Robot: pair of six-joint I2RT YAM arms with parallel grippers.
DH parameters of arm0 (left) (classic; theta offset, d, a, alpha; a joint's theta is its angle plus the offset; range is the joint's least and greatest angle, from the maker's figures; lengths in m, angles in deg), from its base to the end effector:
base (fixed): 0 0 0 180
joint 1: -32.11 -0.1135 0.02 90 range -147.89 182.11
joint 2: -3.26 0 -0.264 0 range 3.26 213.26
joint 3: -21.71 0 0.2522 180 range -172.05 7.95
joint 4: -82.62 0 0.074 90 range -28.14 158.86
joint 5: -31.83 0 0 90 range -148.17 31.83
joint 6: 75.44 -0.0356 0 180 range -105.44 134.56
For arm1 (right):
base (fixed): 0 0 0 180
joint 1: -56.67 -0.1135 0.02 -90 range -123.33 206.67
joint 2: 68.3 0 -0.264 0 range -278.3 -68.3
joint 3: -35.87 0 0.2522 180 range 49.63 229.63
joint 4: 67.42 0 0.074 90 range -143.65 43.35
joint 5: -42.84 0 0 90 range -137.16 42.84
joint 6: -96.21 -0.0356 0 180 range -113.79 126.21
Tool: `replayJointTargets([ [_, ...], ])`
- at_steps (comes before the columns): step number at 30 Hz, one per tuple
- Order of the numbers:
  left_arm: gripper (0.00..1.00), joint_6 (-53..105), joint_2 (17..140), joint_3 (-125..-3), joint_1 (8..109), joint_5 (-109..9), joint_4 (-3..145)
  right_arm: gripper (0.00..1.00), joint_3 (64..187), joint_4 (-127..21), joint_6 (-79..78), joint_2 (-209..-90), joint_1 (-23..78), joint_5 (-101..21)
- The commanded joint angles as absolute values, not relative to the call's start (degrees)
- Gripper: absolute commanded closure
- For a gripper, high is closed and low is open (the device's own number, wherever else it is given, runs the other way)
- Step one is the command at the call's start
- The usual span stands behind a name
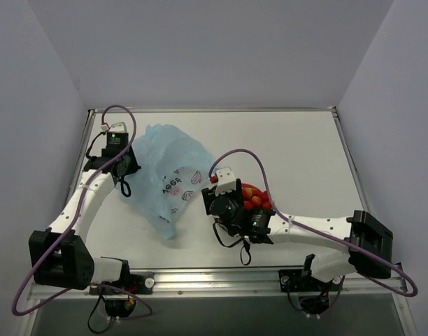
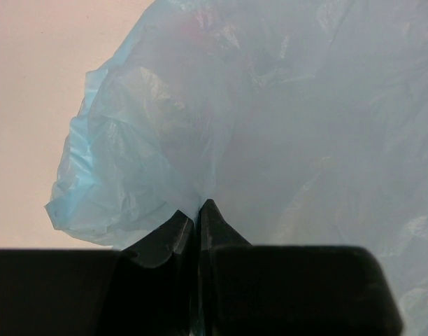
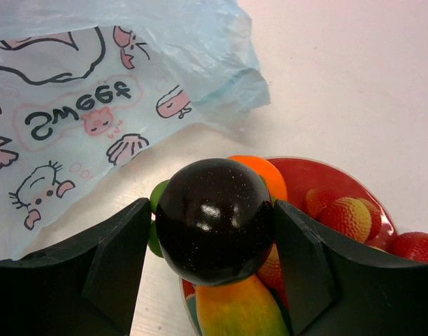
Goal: Take the fake fruits out of the plastic bag
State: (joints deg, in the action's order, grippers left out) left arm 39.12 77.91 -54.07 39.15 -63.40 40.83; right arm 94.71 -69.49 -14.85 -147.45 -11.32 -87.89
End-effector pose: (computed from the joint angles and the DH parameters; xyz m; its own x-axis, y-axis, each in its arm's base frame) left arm 0.2835 -0.0317 0.3017 -0.6104 -0.3417 -0.7146 -0.2202 0.9398 -0.2613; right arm 0.1350 0.2720 0.2536 -0.2785 0.0377 -0.9597 -0.3967 0.9055 0.1507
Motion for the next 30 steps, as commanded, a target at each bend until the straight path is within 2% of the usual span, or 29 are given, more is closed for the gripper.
replayJointTargets([
  [1, 0.94, 40.31, 76.38, -56.39, 38.26, -65.11, 39.42, 0.58, 94.99, -65.79, -17.25, -143.18, -11.62, -92.15],
  [2, 0.9, 40.4, 76.29, -56.39, 38.17, -65.2, 39.33, 0.58, 95.07, -65.09, -17.51, -142.74, -11.71, -92.42],
  [4, 0.74, 40.4, 76.03, -56.39, 38.08, -65.46, 39.42, 0.58, 95.25, -62.98, -18.21, -141.16, -11.62, -92.95],
  [6, 0.69, 40.4, 75.59, -56.39, 37.99, -65.47, 39.42, 0.57, 95.25, -61.14, -18.74, -139.59, -11.62, -93.56],
  [7, 0.6, 40.4, 75.59, -56.39, 37.82, -65.29, 39.42, 0.57, 95.25, -60.52, -18.92, -139.14, -11.62, -93.74],
  [10, 0.46, 40.31, 75.15, -56.47, 37.73, -65.29, 39.51, 0.56, 95.34, -57.88, -20.32, -137.73, -11.62, -94.09],
  [11, 0.35, 40.4, 74.8, -56.47, 37.73, -65.38, 39.51, 0.55, 95.34, -57.26, -20.85, -137.47, -11.62, -94.09],
  [13, 0.29, 40.4, 74.45, -56.47, 37.73, -65.64, 39.51, 0.55, 95.25, -55.42, -22.26, -136.76, -11.62, -93.65],
  [14, 0.22, 40.31, 74.01, -56.47, 37.73, -66.08, 39.51, 0.54, 95.25, -54.37, -22.7, -136.68, -11.71, -93.48],
  [19, 0.18, 40.14, 73.22, -56.74, 37.82, -65.99, 39.34, 0.52, 94.37, -51.37, -26.48, -135.71, -11.71, -91.81],
  [30, 0.17, 40.05, 71.81, -56.39, 37.73, -65.03, 40.04, 0.49, 93.49, -49.35, -28.42, -136.32, -11.62, -89.08],
])
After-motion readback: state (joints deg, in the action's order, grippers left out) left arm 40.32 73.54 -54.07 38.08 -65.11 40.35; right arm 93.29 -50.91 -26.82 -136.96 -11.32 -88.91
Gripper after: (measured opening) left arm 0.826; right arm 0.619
